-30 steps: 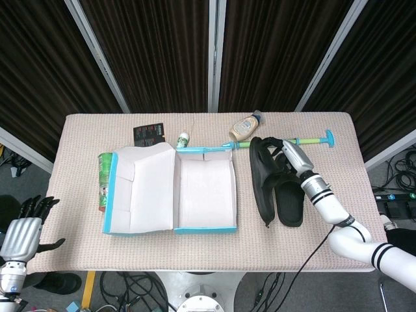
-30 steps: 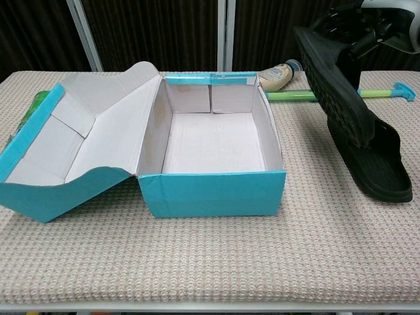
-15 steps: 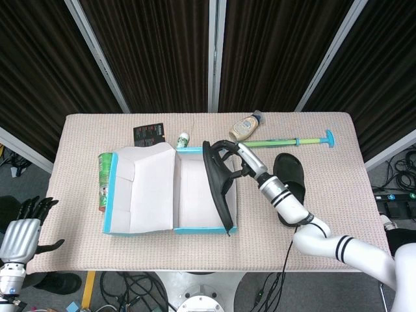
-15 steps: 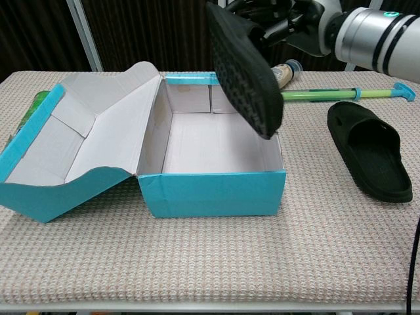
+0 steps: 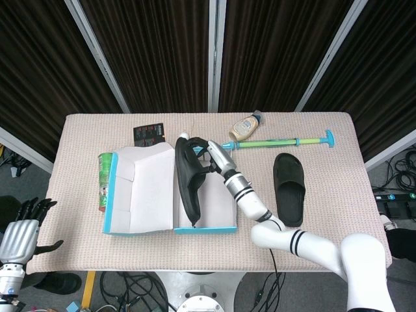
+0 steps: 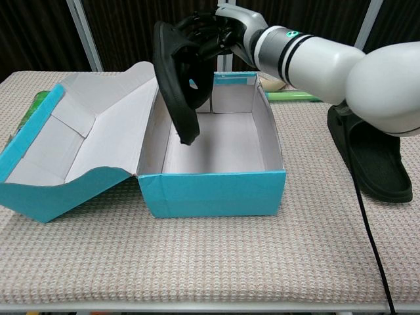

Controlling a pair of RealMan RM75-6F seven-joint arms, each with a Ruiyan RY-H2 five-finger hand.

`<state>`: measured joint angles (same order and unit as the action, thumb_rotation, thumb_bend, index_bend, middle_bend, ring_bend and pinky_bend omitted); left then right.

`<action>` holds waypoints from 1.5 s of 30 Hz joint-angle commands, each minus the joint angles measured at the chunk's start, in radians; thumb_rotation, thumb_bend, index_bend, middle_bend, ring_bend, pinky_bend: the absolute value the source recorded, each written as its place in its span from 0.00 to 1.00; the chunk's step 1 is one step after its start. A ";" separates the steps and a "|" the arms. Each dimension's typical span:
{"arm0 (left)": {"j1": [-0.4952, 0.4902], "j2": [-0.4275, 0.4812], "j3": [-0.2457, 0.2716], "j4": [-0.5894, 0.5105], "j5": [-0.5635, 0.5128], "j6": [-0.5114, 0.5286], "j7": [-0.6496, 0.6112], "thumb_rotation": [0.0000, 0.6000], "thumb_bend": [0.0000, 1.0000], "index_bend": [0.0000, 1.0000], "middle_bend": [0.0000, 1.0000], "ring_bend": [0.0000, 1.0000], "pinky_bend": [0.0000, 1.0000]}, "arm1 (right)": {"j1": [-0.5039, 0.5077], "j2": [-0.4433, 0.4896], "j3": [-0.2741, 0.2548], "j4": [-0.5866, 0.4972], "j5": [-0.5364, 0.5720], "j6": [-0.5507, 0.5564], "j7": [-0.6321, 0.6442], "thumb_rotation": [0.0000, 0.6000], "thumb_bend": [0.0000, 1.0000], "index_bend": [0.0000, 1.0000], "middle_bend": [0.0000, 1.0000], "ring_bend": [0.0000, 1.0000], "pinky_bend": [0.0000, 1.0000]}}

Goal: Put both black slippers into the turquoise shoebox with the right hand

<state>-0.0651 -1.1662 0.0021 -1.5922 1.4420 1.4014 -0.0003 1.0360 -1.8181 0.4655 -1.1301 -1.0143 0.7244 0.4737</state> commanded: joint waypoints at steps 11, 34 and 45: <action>0.007 -0.008 0.003 0.024 -0.010 -0.007 -0.024 1.00 0.00 0.16 0.12 0.00 0.03 | 0.042 -0.124 0.016 0.152 0.012 -0.003 -0.016 1.00 0.22 0.49 0.44 0.23 0.39; 0.013 -0.020 0.007 0.047 -0.010 -0.011 -0.047 1.00 0.00 0.16 0.12 0.00 0.03 | 0.032 -0.187 0.005 0.221 -0.056 0.006 0.012 1.00 0.22 0.49 0.44 0.23 0.39; 0.013 -0.022 0.007 0.054 -0.008 -0.012 -0.056 1.00 0.00 0.16 0.12 0.00 0.03 | 0.046 -0.240 -0.021 0.326 -0.106 0.021 -0.006 1.00 0.22 0.50 0.44 0.23 0.39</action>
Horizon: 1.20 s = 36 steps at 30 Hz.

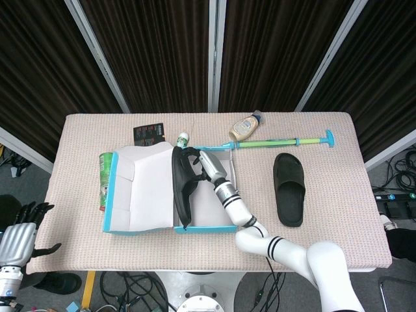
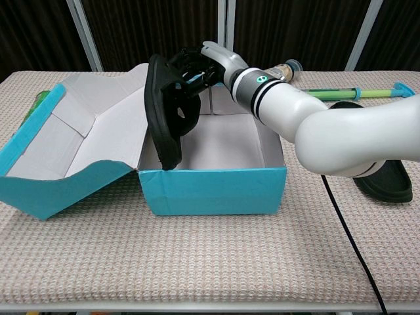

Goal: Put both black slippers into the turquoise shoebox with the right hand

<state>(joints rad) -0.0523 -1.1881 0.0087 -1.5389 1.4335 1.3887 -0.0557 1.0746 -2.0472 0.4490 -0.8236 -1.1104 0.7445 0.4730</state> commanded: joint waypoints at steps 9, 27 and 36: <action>0.000 -0.001 0.000 0.002 0.000 -0.002 -0.001 1.00 0.00 0.16 0.12 0.00 0.03 | 0.019 -0.054 -0.038 0.112 -0.057 0.017 -0.041 1.00 0.22 0.50 0.44 0.23 0.39; 0.004 -0.003 0.000 0.006 0.001 0.000 -0.008 1.00 0.00 0.16 0.12 0.00 0.03 | 0.006 -0.041 -0.057 0.103 -0.099 -0.021 0.015 1.00 0.01 0.00 0.07 0.01 0.18; 0.003 0.000 -0.001 0.000 0.006 0.004 -0.001 1.00 0.00 0.16 0.12 0.00 0.03 | -0.045 0.056 -0.081 -0.029 -0.136 0.000 0.037 1.00 0.00 0.00 0.00 0.00 0.05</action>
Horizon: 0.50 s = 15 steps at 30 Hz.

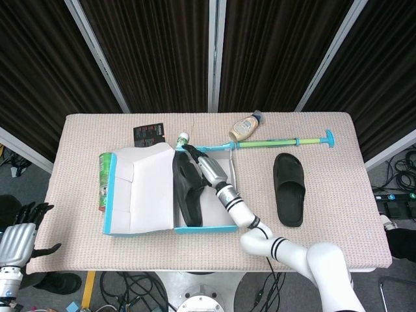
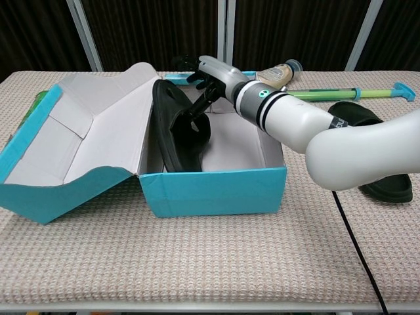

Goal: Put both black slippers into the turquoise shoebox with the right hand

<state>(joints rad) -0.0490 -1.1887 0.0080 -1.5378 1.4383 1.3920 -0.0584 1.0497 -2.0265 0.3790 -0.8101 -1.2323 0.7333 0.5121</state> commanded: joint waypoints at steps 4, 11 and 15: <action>-0.003 0.004 -0.002 -0.007 0.002 0.001 0.007 1.00 0.00 0.16 0.12 0.00 0.03 | -0.036 0.091 -0.016 -0.112 -0.016 0.008 -0.021 1.00 0.00 0.00 0.00 0.00 0.00; -0.007 0.010 -0.005 -0.020 0.007 0.003 0.020 1.00 0.00 0.16 0.12 0.00 0.03 | -0.066 0.167 -0.014 -0.228 -0.004 0.017 -0.048 1.00 0.00 0.00 0.00 0.00 0.00; -0.008 0.013 -0.005 -0.024 0.008 0.005 0.024 1.00 0.00 0.16 0.12 0.00 0.03 | -0.087 0.219 -0.021 -0.307 -0.018 0.032 -0.051 1.00 0.00 0.00 0.00 0.00 0.00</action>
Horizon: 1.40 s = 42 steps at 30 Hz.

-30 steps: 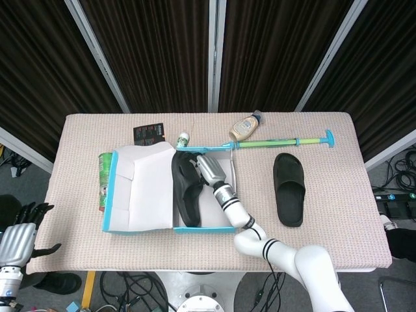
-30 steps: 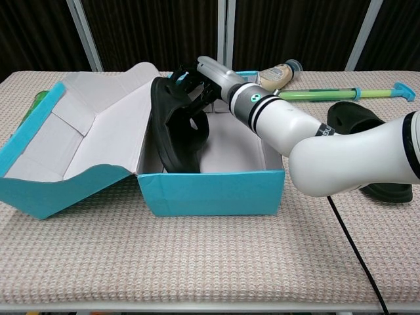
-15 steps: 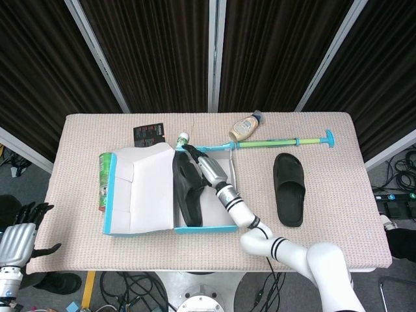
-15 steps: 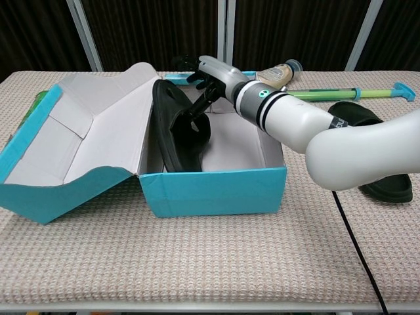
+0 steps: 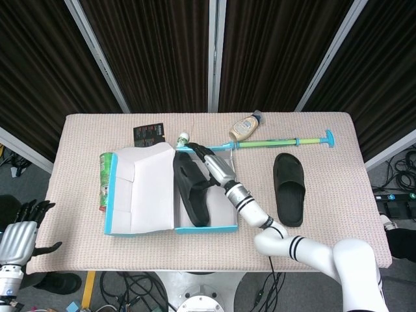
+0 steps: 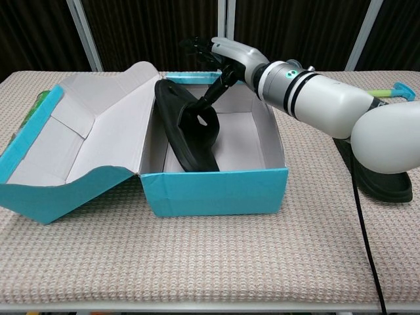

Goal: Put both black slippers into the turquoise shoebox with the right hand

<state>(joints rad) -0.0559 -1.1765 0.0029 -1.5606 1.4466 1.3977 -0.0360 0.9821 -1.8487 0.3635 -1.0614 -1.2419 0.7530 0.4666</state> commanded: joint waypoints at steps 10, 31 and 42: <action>-0.004 0.001 -0.001 -0.006 0.000 -0.003 0.005 1.00 0.00 0.16 0.12 0.00 0.03 | -0.020 0.058 -0.008 -0.113 0.033 -0.045 0.015 1.00 0.00 0.00 0.00 0.00 0.03; 0.000 0.005 0.001 -0.009 -0.008 -0.004 0.003 1.00 0.00 0.16 0.12 0.00 0.03 | 0.008 0.077 -0.042 -0.163 -0.095 -0.096 0.246 1.00 0.02 0.00 0.05 0.02 0.22; 0.002 -0.003 0.004 0.004 -0.008 -0.005 -0.007 1.00 0.00 0.16 0.12 0.00 0.03 | 0.021 0.014 -0.052 -0.050 -0.064 -0.102 0.227 1.00 0.02 0.00 0.05 0.02 0.23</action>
<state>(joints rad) -0.0540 -1.1791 0.0064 -1.5562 1.4381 1.3924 -0.0431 1.0045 -1.8352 0.3125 -1.1106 -1.3045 0.6483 0.6920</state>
